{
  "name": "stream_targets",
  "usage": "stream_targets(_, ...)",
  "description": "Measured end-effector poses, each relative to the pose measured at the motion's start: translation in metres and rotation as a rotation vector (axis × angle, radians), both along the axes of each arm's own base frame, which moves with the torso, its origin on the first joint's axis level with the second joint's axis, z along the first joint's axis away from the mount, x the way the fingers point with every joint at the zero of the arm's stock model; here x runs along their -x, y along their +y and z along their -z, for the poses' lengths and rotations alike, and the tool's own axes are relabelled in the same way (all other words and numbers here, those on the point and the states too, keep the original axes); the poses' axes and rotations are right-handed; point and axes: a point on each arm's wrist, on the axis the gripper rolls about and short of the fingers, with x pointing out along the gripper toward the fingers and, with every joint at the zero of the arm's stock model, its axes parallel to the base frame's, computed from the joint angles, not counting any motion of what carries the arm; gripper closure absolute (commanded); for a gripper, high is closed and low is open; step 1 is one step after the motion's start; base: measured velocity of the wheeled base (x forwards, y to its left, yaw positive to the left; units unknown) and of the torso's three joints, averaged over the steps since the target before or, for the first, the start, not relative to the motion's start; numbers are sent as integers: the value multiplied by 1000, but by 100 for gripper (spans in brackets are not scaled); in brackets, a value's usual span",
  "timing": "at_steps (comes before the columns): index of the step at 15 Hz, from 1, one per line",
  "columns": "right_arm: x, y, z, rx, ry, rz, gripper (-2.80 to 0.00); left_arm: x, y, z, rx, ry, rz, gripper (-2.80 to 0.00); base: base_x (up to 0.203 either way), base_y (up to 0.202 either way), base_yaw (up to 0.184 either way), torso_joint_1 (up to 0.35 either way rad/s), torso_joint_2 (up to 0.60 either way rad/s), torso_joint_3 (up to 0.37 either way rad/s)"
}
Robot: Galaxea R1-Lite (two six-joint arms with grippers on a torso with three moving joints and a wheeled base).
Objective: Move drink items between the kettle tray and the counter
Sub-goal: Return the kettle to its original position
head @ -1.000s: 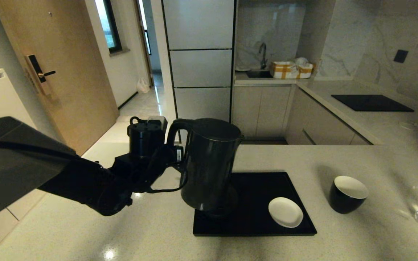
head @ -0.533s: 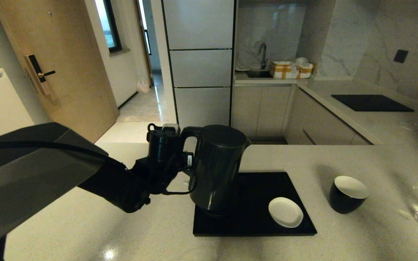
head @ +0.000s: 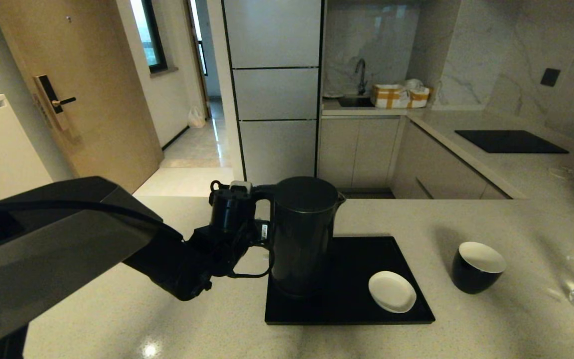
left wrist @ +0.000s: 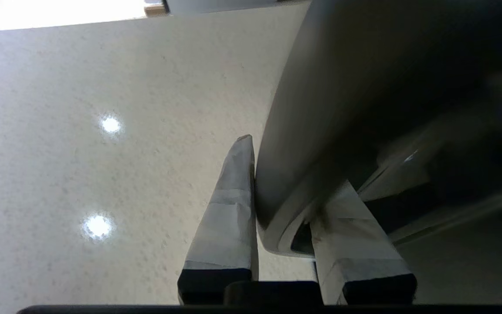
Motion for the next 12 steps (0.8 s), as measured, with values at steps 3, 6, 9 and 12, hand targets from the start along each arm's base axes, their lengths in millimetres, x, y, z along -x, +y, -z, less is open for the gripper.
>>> stream_targets(3, 0, 0, 0, 0, 1, 0, 0, 2, 0, 3, -10, 10, 4, 0, 0, 0, 0, 0, 0, 0)
stream_targets(6, 0, 0, 0, 0, 1, 0, 0, 11, 0, 9, -42, 37, 18, 0, 0, 0, 0, 0, 0, 0)
stream_targets(9, 0, 0, 0, 0, 1, 0, 0, 16, 3, 13, -60, 62, 21, 0, 0, 0, 0, 0, 0, 0)
stream_targets(12, 0, 0, 0, 0, 1, 0, 0, 20, 5, 16, -72, 77, 20, -280, 0, 0, 0, 0, 0, 0)
